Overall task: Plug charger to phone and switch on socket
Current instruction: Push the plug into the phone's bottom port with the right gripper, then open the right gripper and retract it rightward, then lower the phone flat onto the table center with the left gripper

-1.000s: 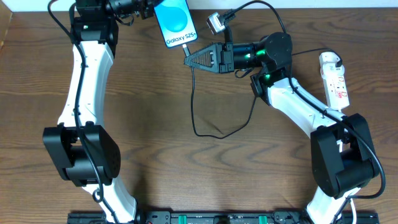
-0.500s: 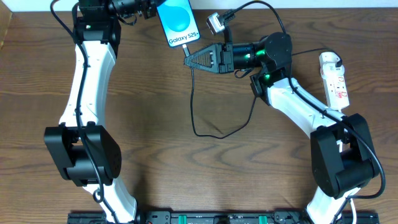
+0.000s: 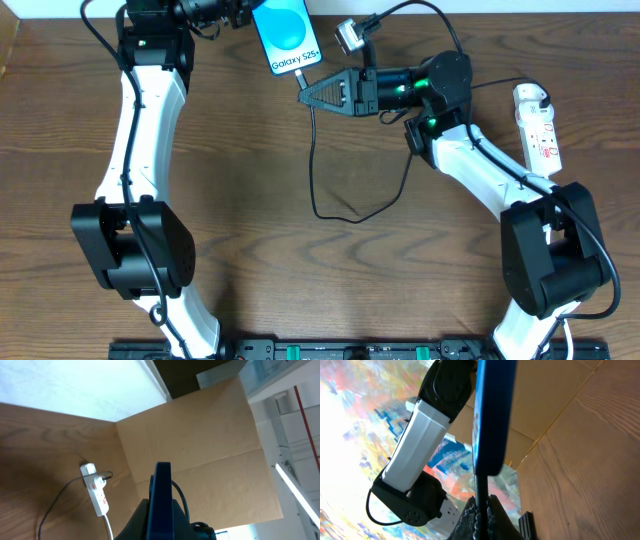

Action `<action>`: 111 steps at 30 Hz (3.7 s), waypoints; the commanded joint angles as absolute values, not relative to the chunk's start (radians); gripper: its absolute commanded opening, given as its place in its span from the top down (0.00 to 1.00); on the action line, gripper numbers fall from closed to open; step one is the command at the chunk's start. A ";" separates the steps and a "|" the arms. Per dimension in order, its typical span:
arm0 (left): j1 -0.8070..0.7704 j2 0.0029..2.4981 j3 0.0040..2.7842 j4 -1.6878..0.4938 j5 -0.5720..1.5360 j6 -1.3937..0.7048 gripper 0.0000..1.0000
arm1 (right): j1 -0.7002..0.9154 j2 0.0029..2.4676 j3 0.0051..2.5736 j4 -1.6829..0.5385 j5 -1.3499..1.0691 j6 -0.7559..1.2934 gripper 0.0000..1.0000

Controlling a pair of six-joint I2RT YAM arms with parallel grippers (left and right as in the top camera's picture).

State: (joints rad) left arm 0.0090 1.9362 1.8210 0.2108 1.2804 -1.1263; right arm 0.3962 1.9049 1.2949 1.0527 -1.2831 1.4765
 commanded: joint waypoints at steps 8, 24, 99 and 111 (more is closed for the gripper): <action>-0.014 1.935 1.837 0.227 1.320 -1.131 0.93 | 0.386 1.900 1.305 1.059 -1.214 1.482 0.99; -0.056 1.935 1.837 0.227 1.361 -1.131 0.93 | 0.378 1.900 1.305 1.064 -1.154 1.522 0.99; 0.022 1.942 1.319 0.216 1.265 -0.755 0.93 | 0.307 1.733 1.306 -0.726 -0.405 0.585 0.10; -0.131 1.942 1.255 -0.289 0.790 -0.432 0.93 | 0.307 1.348 1.306 -0.808 0.023 0.566 0.01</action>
State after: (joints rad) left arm -0.0860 1.9430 1.2419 -0.2516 0.9058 -0.5522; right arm 0.3149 1.3884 1.3006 -0.8040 -0.0757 0.5827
